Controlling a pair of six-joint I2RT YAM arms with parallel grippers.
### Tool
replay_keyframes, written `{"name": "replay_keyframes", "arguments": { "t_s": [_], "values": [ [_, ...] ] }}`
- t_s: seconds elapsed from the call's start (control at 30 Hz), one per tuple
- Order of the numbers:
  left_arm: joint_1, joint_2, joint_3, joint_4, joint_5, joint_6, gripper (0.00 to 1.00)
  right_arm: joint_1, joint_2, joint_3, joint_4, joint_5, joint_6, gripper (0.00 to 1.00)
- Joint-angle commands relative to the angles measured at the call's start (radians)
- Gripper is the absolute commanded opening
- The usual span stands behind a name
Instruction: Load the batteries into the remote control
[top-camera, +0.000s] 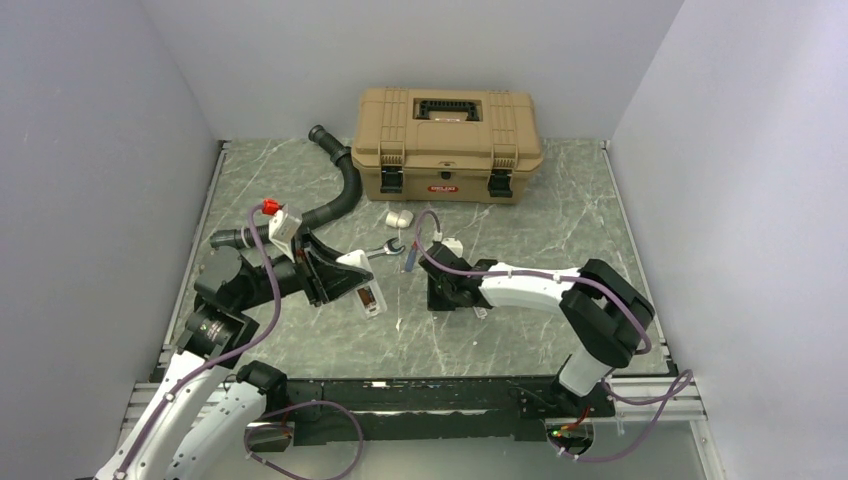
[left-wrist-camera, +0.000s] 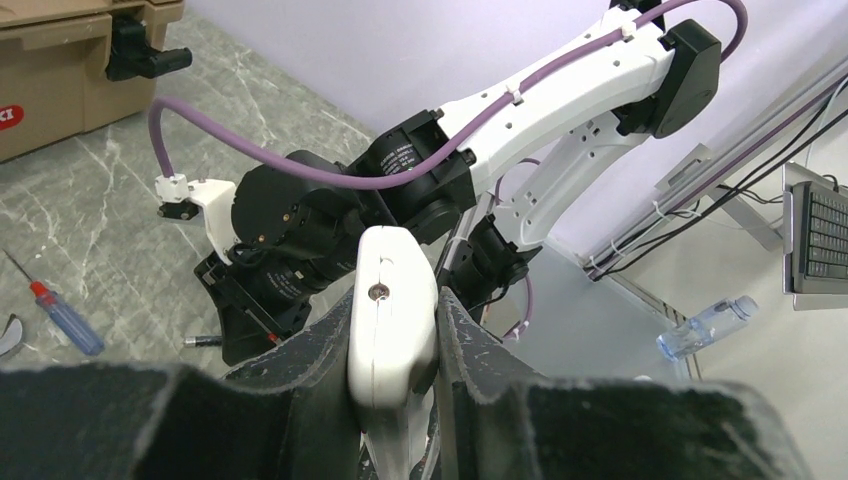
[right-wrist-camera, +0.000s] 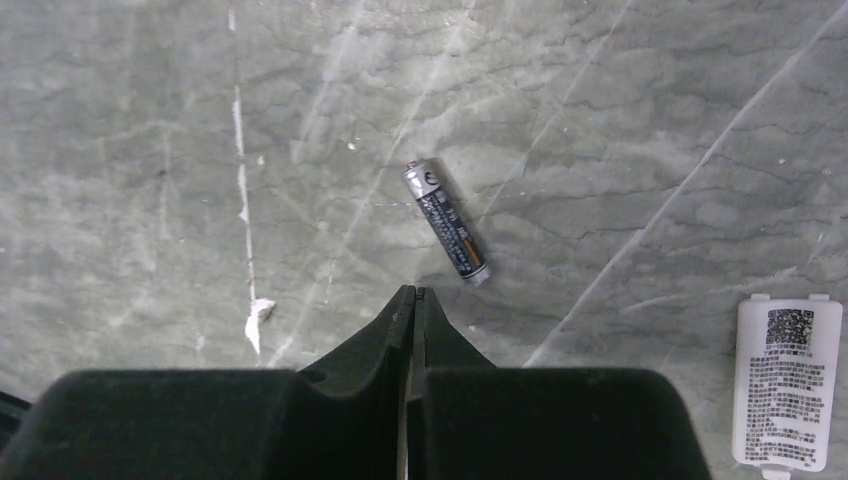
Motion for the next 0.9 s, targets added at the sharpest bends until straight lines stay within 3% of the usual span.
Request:
{"name": "replay_keyframes", "arguments": {
  "t_s": [0.0,0.87],
  "values": [
    [0.001,0.003,0.034,0.015,-0.014,0.019,0.0,-0.008,0.029,0.02,0.005,0.016,-0.023,0.04],
    [0.001,0.003,0.037,-0.019,-0.036,0.026,0.0,-0.028,0.064,0.033,-0.111,0.134,-0.115,0.03]
  ]
}}
